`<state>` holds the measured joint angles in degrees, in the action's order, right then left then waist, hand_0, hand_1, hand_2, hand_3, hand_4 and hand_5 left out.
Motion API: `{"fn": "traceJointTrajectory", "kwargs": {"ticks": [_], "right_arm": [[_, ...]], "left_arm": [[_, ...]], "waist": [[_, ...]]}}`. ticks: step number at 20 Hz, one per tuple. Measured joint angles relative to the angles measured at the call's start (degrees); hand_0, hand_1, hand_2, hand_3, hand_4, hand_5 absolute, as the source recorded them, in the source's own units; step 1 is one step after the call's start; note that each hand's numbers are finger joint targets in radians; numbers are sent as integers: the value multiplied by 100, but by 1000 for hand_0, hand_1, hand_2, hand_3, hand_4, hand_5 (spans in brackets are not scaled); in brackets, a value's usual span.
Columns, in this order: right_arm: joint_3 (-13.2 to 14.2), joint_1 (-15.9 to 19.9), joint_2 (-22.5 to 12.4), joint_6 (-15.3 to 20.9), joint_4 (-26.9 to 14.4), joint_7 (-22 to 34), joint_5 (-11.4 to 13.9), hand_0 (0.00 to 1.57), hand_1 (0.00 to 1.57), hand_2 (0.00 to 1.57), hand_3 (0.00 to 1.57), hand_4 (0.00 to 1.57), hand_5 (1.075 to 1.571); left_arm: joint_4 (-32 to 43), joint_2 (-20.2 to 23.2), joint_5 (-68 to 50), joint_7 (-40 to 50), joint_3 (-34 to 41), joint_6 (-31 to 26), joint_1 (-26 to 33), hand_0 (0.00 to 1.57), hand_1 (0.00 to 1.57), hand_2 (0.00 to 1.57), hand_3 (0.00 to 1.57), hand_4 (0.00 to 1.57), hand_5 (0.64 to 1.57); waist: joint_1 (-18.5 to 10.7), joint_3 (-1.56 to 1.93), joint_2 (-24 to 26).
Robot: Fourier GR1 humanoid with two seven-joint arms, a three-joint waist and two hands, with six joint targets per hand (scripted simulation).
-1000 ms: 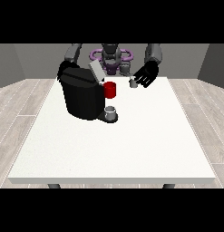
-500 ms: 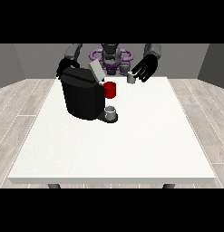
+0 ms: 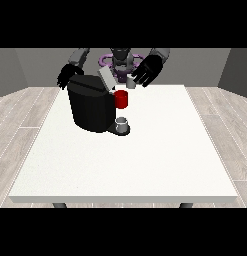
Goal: Insert the coffee pod into the coffee machine and close the lid
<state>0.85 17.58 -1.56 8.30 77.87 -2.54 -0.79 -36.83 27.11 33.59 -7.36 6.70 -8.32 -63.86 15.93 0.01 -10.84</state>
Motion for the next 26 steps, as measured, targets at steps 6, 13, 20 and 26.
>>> {"fn": "traceJointTrajectory", "kwargs": {"ticks": [6, 13, 20, 26], "right_arm": [[-18, 84, -11, 122, 96, -17, 63, 0, 0, 0, 0, 526, 1571], [57, 69, -32, 138, 92, -9, 29, 0, 0, 0, 0, 530, 1571], [149, 196, -28, 135, 84, 21, -65, 0, 0, 0, 0, 513, 1571], [284, 177, -117, 70, 6, -15, -167, 0, 0, 0, 0, 499, 1571]], "left_arm": [[31, 57, 90, 23, 18, 33, -207, 1277, 1277, 1303, 1236, 488, 1571], [75, -43, 167, 46, -12, 38, -240, 1326, 1326, 1335, 1233, 503, 1571], [94, -131, 221, 95, -18, 22, -391, 1183, 1183, 1251, 1180, 499, 1571], [75, -274, 278, 39, -76, 40, -276, 1190, 1190, 1269, 1201, 515, 1571]], "waist": [[57, 0, -187], [72, 0, -263], [87, 0, -354], [-8, 0, -289]]}}
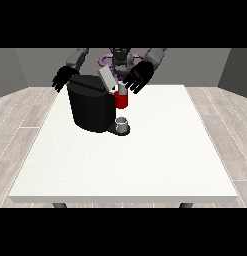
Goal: Insert the coffee pod into the coffee machine and close the lid
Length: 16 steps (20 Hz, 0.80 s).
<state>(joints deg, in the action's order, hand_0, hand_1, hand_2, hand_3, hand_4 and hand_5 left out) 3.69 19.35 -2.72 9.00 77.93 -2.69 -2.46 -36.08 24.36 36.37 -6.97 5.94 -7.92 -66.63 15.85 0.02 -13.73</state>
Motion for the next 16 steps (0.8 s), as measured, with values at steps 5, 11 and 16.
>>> {"fn": "traceJointTrajectory", "kwargs": {"ticks": [5, 11, 16], "right_arm": [[-76, 21, 101, 99, 33, -50, 67, 0, 0, 0, 0, 448, 1571], [-61, -99, 49, 19, 55, -164, 22, 0, 0, 0, 0, 446, 1571], [-35, -91, 32, 34, 61, -96, 9, 0, 0, 0, 0, 364, 1571]], "left_arm": [[48, 4, 68, 78, 16, 49, -101, 1184, 1184, 1248, 1186, 488, 1571], [100, 61, 75, -5, 62, -7, -28, 1230, 1230, 1274, 1180, 481, 1571], [116, 24, 89, 16, 72, -60, -8, 1211, 1211, 1239, 1123, 460, 1571]], "waist": [[51, 0, -72], [76, 4, -108], [51, 6, -85]]}}
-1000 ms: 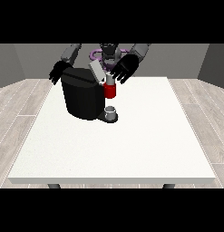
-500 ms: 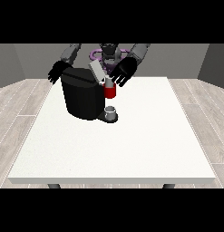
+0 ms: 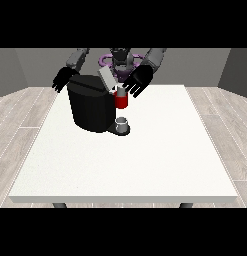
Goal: Insert the coffee pod into the coffee machine and close the lid
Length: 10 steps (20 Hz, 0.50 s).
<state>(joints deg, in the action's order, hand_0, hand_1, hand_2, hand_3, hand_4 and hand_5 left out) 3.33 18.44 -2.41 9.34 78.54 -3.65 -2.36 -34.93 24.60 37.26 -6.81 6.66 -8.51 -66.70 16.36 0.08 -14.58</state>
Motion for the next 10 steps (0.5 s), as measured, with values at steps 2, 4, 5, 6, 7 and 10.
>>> {"fn": "traceJointTrajectory", "kwargs": {"ticks": [2, 4, 5, 6, 7, 10], "right_arm": [[-19, -1, 9, 37, 9, 28, 34, 0, 0, 0, 0, 397, 1571], [-67, -39, 45, 44, 15, -8, 61, 0, 0, 0, 0, 335, 1571], [-77, -23, 43, 48, 37, 4, 69, 0, 0, 0, 0, 401, 1571], [-41, -4, 20, 25, 19, 9, 37, 0, 0, 0, 0, 408, 1571], [-67, -34, 28, 23, 28, -5, 54, 0, 0, 0, 0, 438, 1571], [-16, 8, 13, 21, 20, -75, 25, 0, 0, 0, 0, 434, 1571]], "left_arm": [[8, 21, 8, -51, 5, -19, 15, 1161, 1161, 1195, 1058, 457, 1571], [8, 50, 35, -31, 13, -4, -5, 1152, 1152, 1178, 1020, 450, 1571], [11, 80, 47, -30, 24, 4, -29, 1134, 1134, 1170, 999, 457, 1571], [9, 74, 57, -32, 7, -41, -40, 1118, 1118, 1158, 990, 442, 1571], [25, 78, 72, -20, 2, -54, -39, 1105, 1105, 1151, 980, 413, 1571], [0, 97, 142, -67, -42, -48, -66, 1066, 1066, 1116, 945, 380, 1571]], "waist": [[-13, 1, -24], [15, 1, -47], [35, 2, -67], [18, 0, -49], [28, -1, -37], [11, -3, -70]]}}
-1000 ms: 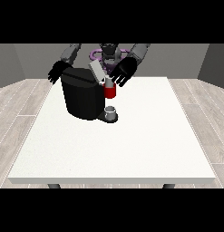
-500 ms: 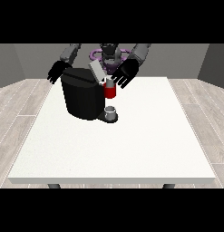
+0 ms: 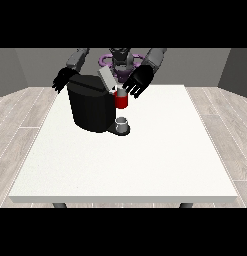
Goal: Insert the coffee pod into the coffee machine and close the lid
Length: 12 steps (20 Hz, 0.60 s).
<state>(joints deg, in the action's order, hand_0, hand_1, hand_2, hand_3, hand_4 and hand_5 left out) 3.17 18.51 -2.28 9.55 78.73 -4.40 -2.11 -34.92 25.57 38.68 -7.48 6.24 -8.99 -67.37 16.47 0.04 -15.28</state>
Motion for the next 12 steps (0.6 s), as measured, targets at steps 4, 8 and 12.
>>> {"fn": "traceJointTrajectory", "kwargs": {"ticks": [4, 8, 12], "right_arm": [[-37, 51, 79, 85, -28, -6, 39, 0, 0, 0, 0, 415, 1571], [-25, -50, 59, 51, -46, -111, 34, 0, 0, 0, 0, 447, 1571], [87, 28, -47, 14, -111, -75, -24, 0, 0, 0, 0, 435, 1571]], "left_arm": [[-19, -34, 71, -32, -31, 67, -7, 1073, 1073, 1125, 967, 364, 1571], [-38, -43, 109, -112, -38, 114, 52, 912, 912, 1022, 865, 363, 1571], [-56, 34, 229, -235, -175, -87, 26, 0, 0, 0, 0, 0, 1571]], "waist": [[-47, 2, -26], [-61, 5, -4], [-80, 8, -19]]}}
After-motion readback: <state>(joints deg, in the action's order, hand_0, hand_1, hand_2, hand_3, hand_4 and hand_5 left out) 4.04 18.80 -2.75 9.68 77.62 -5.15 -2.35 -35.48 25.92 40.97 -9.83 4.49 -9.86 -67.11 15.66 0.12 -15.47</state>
